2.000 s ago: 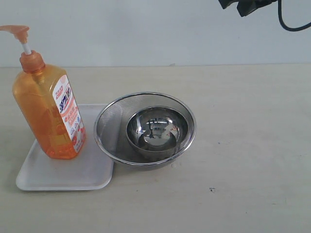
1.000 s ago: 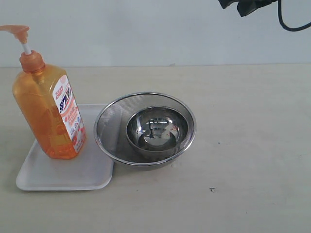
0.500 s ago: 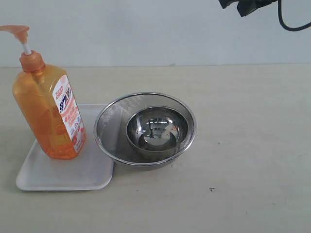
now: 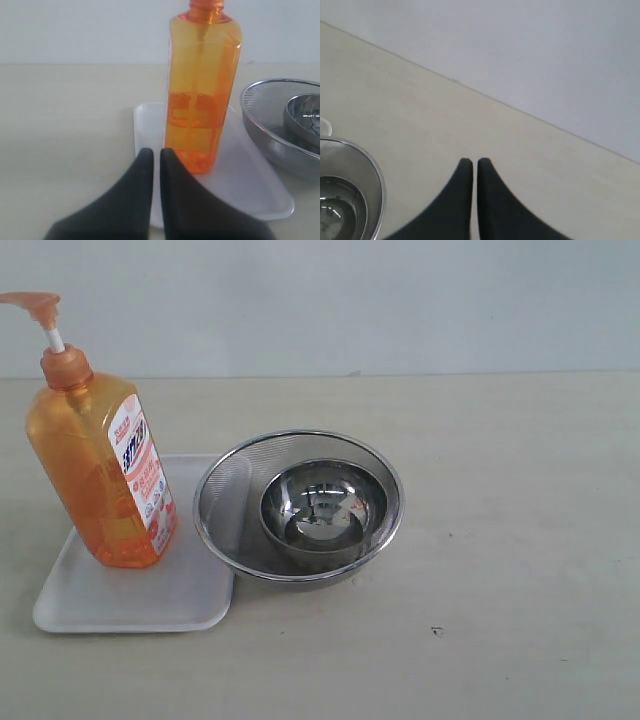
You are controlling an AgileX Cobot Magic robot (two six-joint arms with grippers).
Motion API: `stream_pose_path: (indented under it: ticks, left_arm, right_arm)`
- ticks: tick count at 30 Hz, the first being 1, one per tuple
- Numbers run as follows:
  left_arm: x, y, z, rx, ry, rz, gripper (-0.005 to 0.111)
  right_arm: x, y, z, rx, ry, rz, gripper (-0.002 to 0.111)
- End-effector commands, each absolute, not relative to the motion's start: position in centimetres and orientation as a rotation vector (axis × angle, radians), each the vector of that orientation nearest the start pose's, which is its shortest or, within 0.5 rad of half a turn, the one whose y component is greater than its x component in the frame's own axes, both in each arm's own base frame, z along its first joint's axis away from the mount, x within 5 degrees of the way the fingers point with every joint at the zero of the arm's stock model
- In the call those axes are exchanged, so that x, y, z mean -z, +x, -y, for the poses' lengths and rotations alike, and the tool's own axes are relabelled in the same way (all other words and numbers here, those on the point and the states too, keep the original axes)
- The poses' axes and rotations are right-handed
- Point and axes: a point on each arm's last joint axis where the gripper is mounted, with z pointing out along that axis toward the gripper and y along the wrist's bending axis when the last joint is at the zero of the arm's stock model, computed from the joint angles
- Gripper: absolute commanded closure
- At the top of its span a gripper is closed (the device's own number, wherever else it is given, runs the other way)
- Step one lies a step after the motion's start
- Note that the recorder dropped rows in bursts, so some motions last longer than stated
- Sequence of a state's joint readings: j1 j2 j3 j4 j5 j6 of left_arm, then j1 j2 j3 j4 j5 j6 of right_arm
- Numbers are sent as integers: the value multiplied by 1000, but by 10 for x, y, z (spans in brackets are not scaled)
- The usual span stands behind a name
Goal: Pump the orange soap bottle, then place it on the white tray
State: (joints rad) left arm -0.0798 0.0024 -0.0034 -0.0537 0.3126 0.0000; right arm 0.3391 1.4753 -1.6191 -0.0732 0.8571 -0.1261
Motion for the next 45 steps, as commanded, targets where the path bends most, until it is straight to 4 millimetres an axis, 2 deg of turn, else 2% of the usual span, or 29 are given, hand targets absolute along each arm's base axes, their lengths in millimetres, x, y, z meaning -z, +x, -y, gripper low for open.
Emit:
stream_pose_path:
  ticks: [1,10,23,27,34,45]
  left_arm:
    - [-186,54,6,120,24,-1789,102]
    - [-186,54,6,120,24,-1789,102]
    - [-186,54,6,120,24,-1789,102]
    - [-186,54,6,120,24,-1789,102]
    - [-186,54,6,120,24,-1789,102]
    - [-186,54,6,120,24,-1789,102]
  right_arm:
    - [-457,288,-88,-23,-461,-2063,108]
    - [-491,254,-61,-28,-329,-1950,108]
    - [-518,214,-22,23,-152,-1798,108]
    - [-502,205,-15,33,-118,-1723,108]
    - [-465,194,-15,10,-101,-1724,108]
    - [-428,182,-15,-44,-62,-1697,108]
